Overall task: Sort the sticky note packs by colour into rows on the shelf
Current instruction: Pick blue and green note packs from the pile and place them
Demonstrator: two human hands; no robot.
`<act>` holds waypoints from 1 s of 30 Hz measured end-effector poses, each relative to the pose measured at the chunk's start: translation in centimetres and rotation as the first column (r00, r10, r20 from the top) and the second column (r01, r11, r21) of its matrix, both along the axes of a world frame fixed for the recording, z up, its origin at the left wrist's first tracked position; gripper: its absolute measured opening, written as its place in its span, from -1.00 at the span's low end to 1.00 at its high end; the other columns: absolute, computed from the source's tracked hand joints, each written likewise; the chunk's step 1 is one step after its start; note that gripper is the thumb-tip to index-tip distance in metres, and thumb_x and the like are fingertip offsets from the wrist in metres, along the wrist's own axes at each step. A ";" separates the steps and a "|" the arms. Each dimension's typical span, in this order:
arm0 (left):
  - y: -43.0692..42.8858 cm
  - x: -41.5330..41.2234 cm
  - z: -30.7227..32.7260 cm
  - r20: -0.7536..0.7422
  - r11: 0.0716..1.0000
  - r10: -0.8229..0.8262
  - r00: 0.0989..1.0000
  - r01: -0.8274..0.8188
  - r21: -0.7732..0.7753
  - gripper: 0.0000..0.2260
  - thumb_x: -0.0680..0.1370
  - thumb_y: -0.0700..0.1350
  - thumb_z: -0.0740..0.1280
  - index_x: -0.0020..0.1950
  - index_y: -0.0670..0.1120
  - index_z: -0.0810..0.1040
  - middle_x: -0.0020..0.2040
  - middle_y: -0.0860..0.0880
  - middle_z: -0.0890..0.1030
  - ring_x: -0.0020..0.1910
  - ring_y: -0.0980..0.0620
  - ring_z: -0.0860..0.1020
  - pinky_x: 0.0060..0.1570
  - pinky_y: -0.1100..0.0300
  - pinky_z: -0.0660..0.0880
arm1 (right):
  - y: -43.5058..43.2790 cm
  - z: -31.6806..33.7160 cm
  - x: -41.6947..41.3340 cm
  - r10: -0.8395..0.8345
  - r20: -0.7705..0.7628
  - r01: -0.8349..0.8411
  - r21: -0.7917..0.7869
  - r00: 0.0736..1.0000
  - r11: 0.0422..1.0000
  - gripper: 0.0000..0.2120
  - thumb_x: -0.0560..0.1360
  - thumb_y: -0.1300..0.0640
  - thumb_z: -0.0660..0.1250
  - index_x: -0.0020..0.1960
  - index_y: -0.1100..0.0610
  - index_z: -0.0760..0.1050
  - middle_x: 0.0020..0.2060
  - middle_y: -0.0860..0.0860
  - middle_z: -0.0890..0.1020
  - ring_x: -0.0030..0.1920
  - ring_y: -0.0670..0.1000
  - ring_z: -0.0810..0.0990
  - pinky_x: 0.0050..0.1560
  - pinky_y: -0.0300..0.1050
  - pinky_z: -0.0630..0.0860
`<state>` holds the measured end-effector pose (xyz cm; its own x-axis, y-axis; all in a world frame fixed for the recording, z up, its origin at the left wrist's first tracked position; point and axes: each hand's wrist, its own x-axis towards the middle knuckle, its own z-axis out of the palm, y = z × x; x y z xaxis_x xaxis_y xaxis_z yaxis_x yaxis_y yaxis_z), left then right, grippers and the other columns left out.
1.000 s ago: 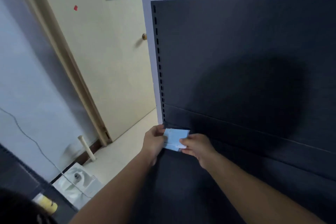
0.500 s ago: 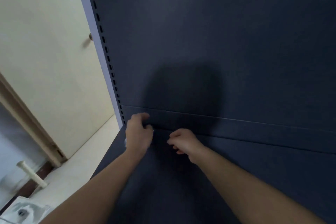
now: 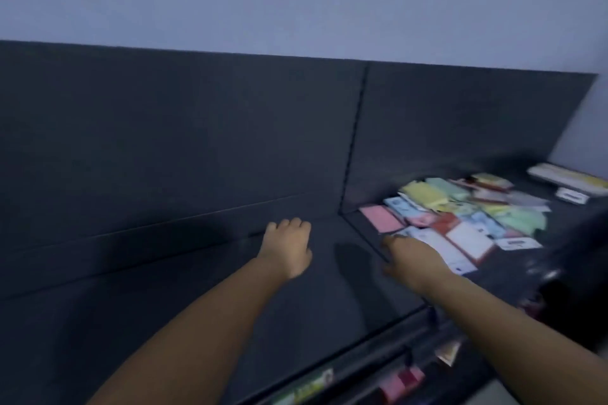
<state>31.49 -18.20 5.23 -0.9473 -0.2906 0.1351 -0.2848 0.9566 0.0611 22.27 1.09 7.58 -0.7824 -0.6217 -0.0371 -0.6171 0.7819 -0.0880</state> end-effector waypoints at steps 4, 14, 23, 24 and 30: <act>9.0 -6.9 0.9 0.020 0.985 -0.152 0.988 0.153 -0.075 -0.71 0.58 -0.10 0.13 0.29 -0.12 0.35 0.25 -0.10 0.44 0.24 -0.10 0.38 0.22 0.04 0.25 | 11.4 0.1 -4.2 -0.177 0.012 0.178 -0.035 0.984 0.983 -0.67 0.53 0.16 0.19 0.28 0.18 0.36 0.19 0.14 0.49 0.15 0.15 0.49 0.09 -0.02 0.48; 18.7 -19.2 0.7 0.157 0.954 -0.297 0.942 0.299 0.010 -0.62 0.57 -0.05 0.16 0.37 -0.11 0.32 0.34 -0.10 0.39 0.29 -0.11 0.36 0.25 0.01 0.26 | 21.0 -2.7 -10.9 -0.306 0.029 0.308 -0.104 0.952 0.946 -0.74 0.50 0.11 0.22 0.17 0.14 0.43 0.12 0.08 0.53 0.12 0.10 0.51 0.05 -0.05 0.50; 17.7 -32.2 0.0 0.161 0.955 -0.293 0.943 0.280 0.098 -0.68 0.57 0.01 0.18 0.28 -0.07 0.42 0.26 -0.09 0.46 0.25 -0.11 0.41 0.23 0.04 0.28 | 20.3 -2.3 -22.9 -0.334 0.098 0.335 0.008 0.937 0.942 -0.74 0.54 0.04 0.20 0.19 0.11 0.39 0.14 0.07 0.53 0.11 0.10 0.50 0.04 -0.07 0.48; 17.4 -33.5 -0.2 0.161 0.957 -0.285 0.945 0.272 0.097 -0.66 0.57 0.02 0.18 0.29 -0.08 0.41 0.27 -0.09 0.45 0.25 -0.10 0.41 0.23 0.04 0.29 | 20.1 -2.4 -24.0 -0.343 0.113 0.346 -0.008 0.932 0.938 -0.70 0.54 0.04 0.20 0.24 0.11 0.39 0.16 0.07 0.53 0.12 0.10 0.51 0.08 -0.05 0.49; 16.9 -39.6 -1.1 0.179 0.978 -0.203 0.963 0.192 0.078 -0.64 0.55 0.01 0.21 0.31 -0.08 0.38 0.29 -0.05 0.43 0.29 -0.05 0.39 0.28 0.05 0.25 | 20.1 -3.8 -29.8 -0.320 0.177 0.333 -0.047 0.931 0.942 -0.65 0.52 0.04 0.24 0.28 0.10 0.38 0.17 0.06 0.52 0.13 0.09 0.51 0.06 -0.09 0.48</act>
